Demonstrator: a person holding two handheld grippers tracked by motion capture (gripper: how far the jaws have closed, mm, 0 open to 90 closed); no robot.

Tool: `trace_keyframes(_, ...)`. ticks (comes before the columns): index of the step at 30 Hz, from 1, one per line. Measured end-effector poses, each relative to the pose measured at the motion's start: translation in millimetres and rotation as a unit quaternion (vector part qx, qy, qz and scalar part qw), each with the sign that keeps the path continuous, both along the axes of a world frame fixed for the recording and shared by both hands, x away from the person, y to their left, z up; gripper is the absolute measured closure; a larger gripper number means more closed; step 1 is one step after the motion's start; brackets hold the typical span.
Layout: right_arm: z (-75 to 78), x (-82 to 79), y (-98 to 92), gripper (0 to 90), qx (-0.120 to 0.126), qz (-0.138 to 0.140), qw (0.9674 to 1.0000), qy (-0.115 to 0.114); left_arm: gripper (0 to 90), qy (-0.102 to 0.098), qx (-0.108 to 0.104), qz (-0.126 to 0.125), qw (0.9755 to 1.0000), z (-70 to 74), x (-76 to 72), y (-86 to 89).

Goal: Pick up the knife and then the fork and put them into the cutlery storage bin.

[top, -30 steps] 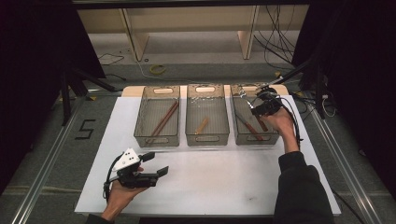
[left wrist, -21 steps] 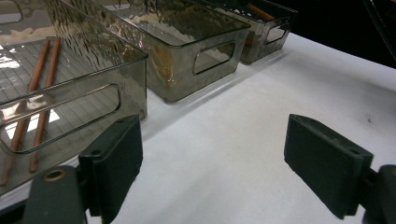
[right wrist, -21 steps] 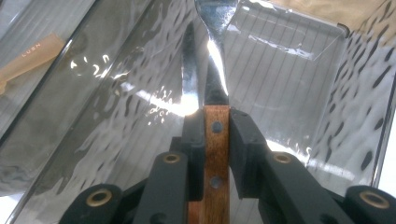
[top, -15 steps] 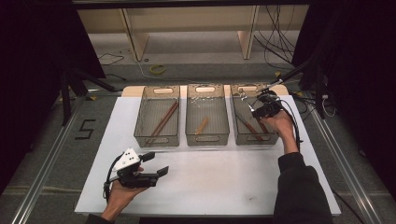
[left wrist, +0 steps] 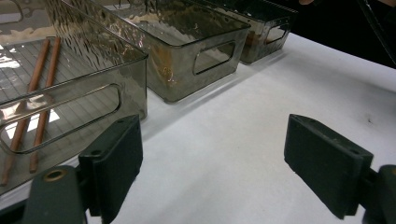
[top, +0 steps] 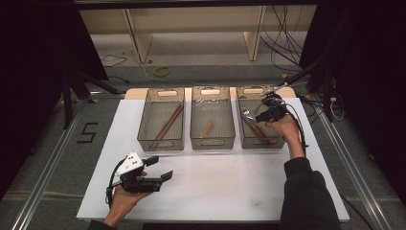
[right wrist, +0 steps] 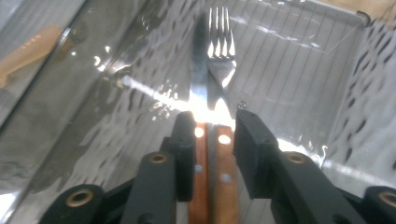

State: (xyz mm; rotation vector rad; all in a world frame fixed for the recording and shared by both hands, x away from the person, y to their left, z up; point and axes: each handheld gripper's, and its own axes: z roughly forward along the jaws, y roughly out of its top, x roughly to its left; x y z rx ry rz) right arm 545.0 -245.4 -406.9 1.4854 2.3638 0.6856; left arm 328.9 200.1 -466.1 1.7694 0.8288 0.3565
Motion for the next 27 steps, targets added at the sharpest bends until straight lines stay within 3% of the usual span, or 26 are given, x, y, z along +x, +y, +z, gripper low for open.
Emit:
trace_keyframes(13, 13.8, -18.7, 2.7, 54.0, 0.025, 0.023, 0.9986, -0.039, 18.9, 0.0, 0.0, 0.0, 1.0, -0.1, 0.1, 0.0)
trace_keyframes(27, 24.5, -57.4, 18.6, 41.0, 0.073, 0.063, 0.9918, -0.083, 18.9, 0.0, 0.0, 0.0, 1.0, -0.1, 0.0, 0.0)
